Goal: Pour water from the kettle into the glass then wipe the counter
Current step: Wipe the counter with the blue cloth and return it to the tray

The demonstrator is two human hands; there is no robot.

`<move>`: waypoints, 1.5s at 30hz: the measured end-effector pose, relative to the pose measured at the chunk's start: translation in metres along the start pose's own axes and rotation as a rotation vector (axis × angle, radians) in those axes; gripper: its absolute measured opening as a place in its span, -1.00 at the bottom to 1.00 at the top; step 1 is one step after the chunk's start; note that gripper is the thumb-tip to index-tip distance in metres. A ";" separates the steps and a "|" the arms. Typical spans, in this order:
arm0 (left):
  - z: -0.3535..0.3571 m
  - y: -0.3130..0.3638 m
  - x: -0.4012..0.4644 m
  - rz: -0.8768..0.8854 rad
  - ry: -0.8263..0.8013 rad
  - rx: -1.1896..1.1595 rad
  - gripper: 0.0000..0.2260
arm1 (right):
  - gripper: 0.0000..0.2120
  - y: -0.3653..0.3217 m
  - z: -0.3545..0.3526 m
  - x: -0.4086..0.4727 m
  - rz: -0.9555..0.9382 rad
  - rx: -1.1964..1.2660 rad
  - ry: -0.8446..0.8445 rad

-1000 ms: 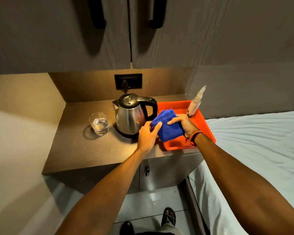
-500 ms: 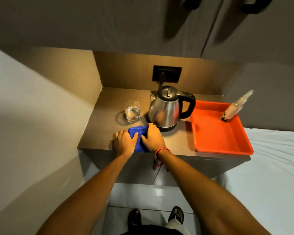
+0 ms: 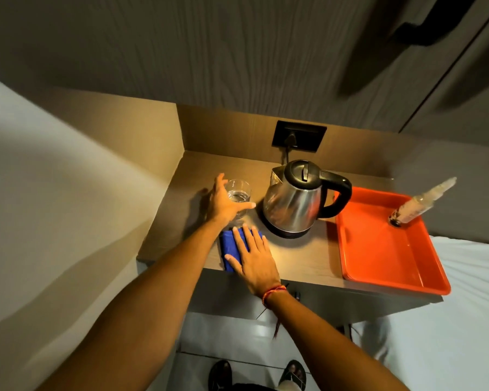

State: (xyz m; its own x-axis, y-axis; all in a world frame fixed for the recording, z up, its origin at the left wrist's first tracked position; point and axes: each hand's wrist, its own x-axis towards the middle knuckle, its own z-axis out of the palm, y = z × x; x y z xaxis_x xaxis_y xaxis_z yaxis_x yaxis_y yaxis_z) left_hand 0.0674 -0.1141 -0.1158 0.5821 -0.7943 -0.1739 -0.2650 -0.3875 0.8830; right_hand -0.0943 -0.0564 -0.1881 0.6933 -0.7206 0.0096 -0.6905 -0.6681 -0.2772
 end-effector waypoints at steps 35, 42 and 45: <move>-0.111 -0.011 -0.041 0.189 0.436 0.206 -0.31 | -0.21 -0.020 -0.008 0.062 -0.165 -0.007 -0.120; -0.044 -0.004 -0.038 0.123 0.226 0.133 -0.31 | -0.19 0.034 -0.015 0.007 0.021 0.000 -0.063; -0.022 0.001 -0.035 0.113 0.153 0.157 -0.31 | -0.18 0.044 -0.013 -0.017 0.052 -0.020 -0.022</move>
State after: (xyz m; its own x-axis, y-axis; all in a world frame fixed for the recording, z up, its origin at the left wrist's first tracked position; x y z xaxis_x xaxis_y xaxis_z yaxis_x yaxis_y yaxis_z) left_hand 0.0631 -0.0762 -0.0995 0.6487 -0.7610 0.0011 -0.4443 -0.3776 0.8124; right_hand -0.1391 -0.0761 -0.1879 0.6608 -0.7501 -0.0259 -0.7294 -0.6336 -0.2578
